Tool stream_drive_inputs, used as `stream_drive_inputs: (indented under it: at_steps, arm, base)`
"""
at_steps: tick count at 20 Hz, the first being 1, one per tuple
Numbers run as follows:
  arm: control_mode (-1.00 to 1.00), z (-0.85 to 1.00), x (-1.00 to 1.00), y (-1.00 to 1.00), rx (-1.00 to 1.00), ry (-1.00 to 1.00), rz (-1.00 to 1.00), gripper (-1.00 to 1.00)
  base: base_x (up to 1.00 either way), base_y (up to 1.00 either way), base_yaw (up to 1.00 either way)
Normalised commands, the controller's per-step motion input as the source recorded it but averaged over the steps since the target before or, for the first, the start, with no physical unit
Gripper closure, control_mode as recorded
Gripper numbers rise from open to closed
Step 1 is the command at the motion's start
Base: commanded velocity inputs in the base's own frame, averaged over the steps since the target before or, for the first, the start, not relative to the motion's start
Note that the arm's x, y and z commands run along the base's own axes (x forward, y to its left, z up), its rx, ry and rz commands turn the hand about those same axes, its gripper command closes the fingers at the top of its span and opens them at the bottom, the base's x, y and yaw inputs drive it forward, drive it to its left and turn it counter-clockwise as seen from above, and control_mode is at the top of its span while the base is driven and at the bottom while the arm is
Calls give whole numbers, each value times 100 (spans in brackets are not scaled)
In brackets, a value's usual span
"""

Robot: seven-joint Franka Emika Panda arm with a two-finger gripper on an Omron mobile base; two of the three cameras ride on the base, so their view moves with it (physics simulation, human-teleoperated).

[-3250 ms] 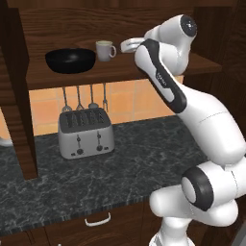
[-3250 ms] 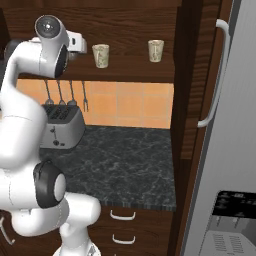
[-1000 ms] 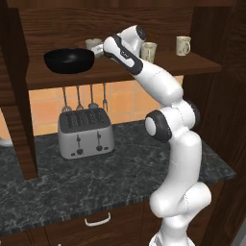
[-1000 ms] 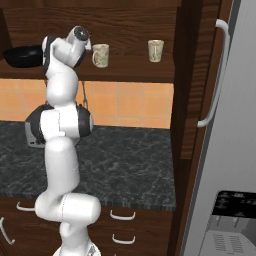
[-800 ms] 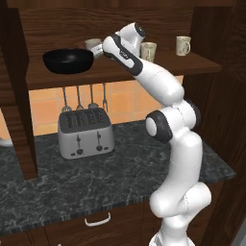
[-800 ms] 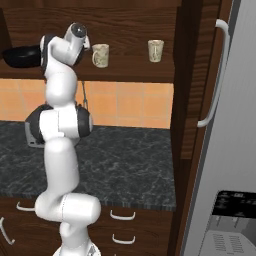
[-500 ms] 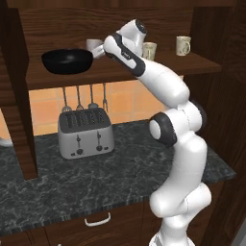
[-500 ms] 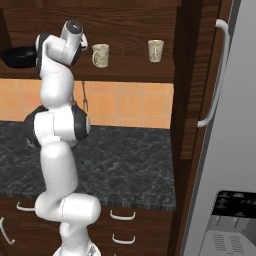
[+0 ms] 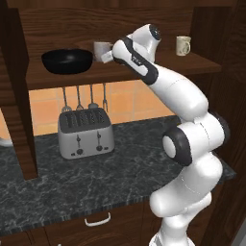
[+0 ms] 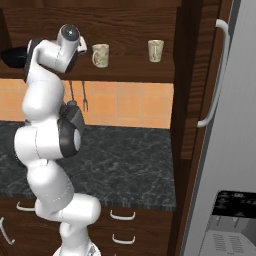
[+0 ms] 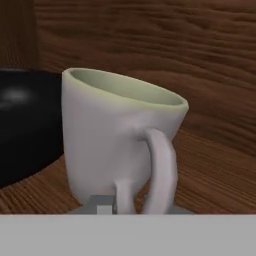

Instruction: Gather all objects into one cabinet and sort the glasses and bowls to opposite sides.

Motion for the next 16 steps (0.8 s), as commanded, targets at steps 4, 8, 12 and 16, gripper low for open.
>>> stream_drive_inputs:
  at_steps: [4,8,12,16]
  arm:
    - [-100,36,-72,-18,-2,-20,0,100]
    - [-100,62,-62,-27,-2,-8,0,100]
    - [-100,48,-76,-28,-3,0,0,100]
    - [-100,13,-96,-23,-2,0,0,100]
  base:
    - [0,0,0]
    - [0,0,0]
    - [0,0,0]
    - [0,0,0]
